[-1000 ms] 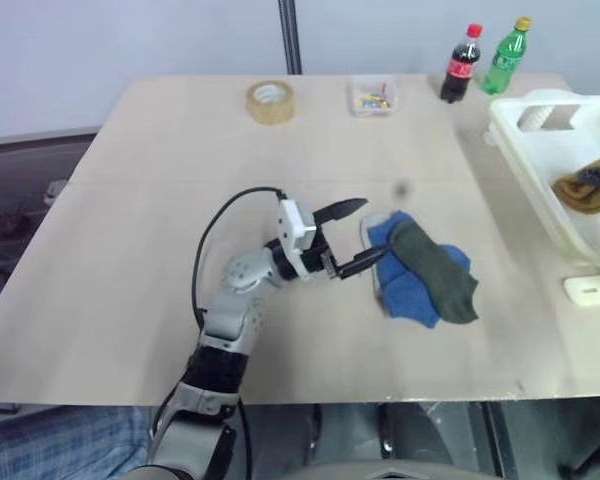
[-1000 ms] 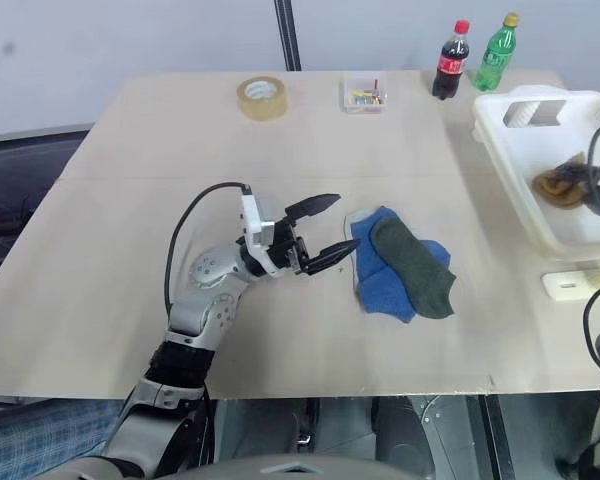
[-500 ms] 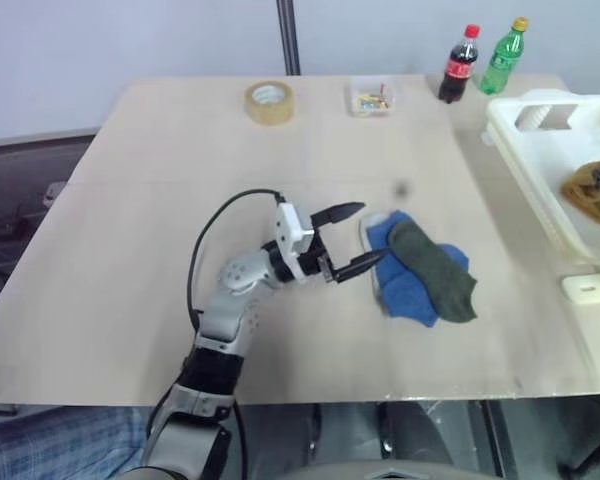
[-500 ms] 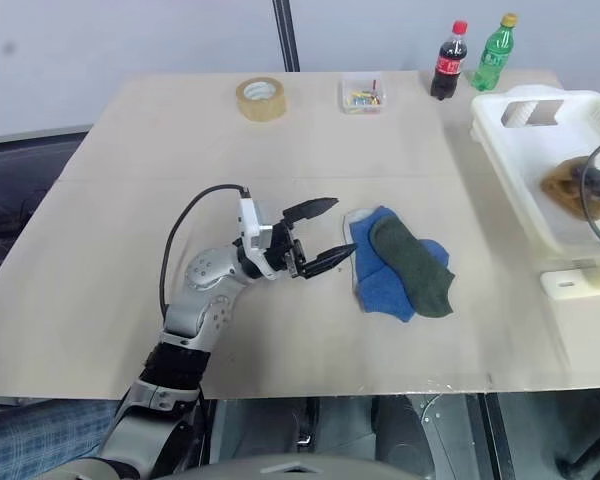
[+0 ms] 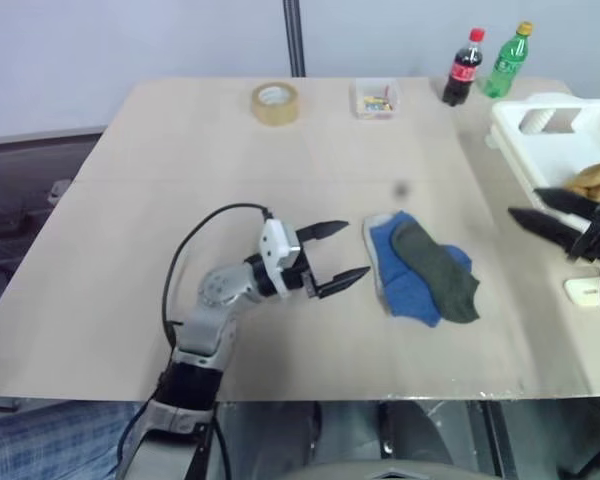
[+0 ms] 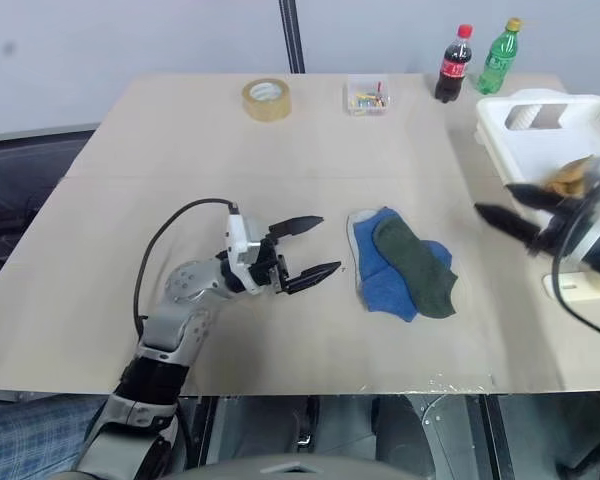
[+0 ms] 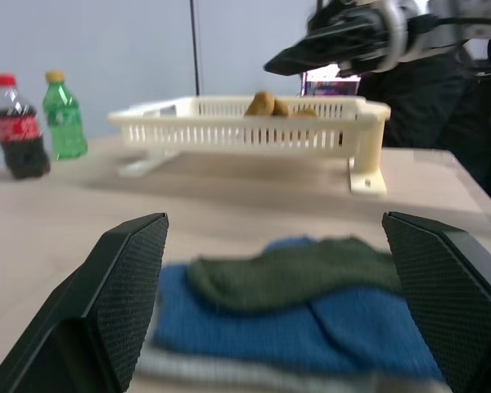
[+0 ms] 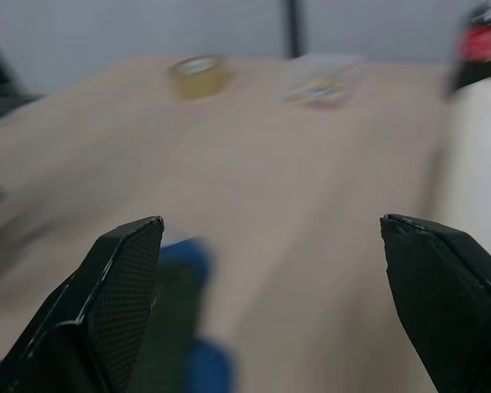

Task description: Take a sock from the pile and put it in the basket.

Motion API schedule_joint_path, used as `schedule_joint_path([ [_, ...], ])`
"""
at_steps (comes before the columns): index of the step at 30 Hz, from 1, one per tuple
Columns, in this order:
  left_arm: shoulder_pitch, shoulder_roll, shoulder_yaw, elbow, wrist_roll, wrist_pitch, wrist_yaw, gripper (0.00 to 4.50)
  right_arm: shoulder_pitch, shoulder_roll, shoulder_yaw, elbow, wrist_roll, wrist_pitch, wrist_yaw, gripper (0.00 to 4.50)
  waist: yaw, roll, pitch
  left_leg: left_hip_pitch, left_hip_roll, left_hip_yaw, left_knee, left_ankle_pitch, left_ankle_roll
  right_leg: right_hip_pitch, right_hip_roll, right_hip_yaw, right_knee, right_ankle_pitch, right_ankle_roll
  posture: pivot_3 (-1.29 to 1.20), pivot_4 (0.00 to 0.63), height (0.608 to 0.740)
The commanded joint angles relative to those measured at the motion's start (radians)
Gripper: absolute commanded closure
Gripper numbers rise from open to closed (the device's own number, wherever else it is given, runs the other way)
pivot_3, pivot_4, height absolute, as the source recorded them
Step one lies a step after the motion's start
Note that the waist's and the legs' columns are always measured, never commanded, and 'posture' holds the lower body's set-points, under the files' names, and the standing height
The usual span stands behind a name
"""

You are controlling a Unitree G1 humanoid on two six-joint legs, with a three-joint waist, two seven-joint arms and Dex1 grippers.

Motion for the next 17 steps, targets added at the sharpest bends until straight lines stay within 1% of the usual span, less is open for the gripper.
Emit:
schedule_joint_path([
  [1,0.048,0.018,0.041,-0.092,-0.041,0.041,0.036,0.0,0.087,0.006,-0.003,-0.127,0.007,-0.041,0.031,0.11,0.0,0.0,0.0,0.0,0.0,0.0,0.002,0.0,0.0,0.001,0.0,0.0,0.0,0.001,0.001,0.0,0.15,0.738],
  [3,0.139,0.041,0.085,-0.168,-0.08,0.115,0.086,0.0,0.195,0.045,0.022,-0.184,-0.046,-0.147,0.074,0.11,-0.002,-0.001,-0.001,0.001,0.0,-0.001,0.003,-0.001,0.001,0.003,0.0,-0.001,-0.001,0.001,0.001,0.0,0.15,0.738],
  [5,0.208,0.068,0.103,-0.222,-0.085,0.185,0.131,0.0,0.251,0.053,0.038,-0.173,-0.091,-0.211,0.097,0.11,-0.006,-0.001,-0.001,0.002,0.001,-0.003,0.002,-0.002,0.002,0.005,0.001,-0.001,-0.002,0.001,0.001,0.0,0.15,0.738],
  [8,0.311,0.113,0.11,-0.271,-0.015,0.211,0.195,0.0,0.319,0.051,0.047,-0.119,-0.143,-0.272,0.126,0.11,-0.003,0.001,0.0,0.004,0.0,-0.002,0.003,-0.002,0.002,0.006,0.0,0.0,-0.002,0.001,0.002,0.0,0.15,0.738],
  [10,0.382,0.133,0.128,-0.296,0.005,0.207,0.222,0.0,0.378,0.047,0.053,-0.086,-0.19,-0.342,0.163,0.11,-0.001,0.0,0.0,0.01,-0.001,-0.002,0.002,-0.002,0.003,0.013,-0.001,-0.001,-0.003,0.001,0.002,0.0,0.15,0.738],
  [11,0.407,0.14,0.137,-0.307,0.013,0.195,0.227,0.0,0.393,0.059,0.047,-0.07,-0.197,-0.379,0.178,0.11,0.002,0.0,0.0,0.012,-0.001,-0.002,0.002,-0.003,0.003,0.015,-0.001,-0.001,-0.003,0.001,0.002,0.0,0.15,0.738],
  [12,0.423,0.142,0.146,-0.318,0.017,0.188,0.236,0.0,0.397,0.076,0.036,-0.056,-0.192,-0.407,0.185,0.11,0.002,0.0,0.0,0.018,0.0,-0.003,0.001,-0.003,0.003,0.022,-0.001,-0.002,-0.005,0.0,0.002,0.0,0.15,0.738],
  [14,0.444,0.143,0.161,-0.339,0.019,0.194,0.262,0.0,0.396,0.091,0.023,-0.029,-0.173,-0.444,0.21,0.11,0.002,0.0,0.0,0.019,0.0,-0.003,0.001,-0.003,0.003,0.023,-0.002,-0.002,-0.005,0.0,0.002,0.0,0.15,0.738],
  [17,0.474,0.152,0.166,-0.362,0.024,0.187,0.267,0.0,0.401,0.07,0.03,0.007,-0.189,-0.479,0.25,0.11,0.002,0.0,0.0,0.019,0.0,-0.003,0.001,-0.003,0.003,0.023,-0.003,-0.002,-0.005,0.0,0.002,0.0,0.15,0.738],
])
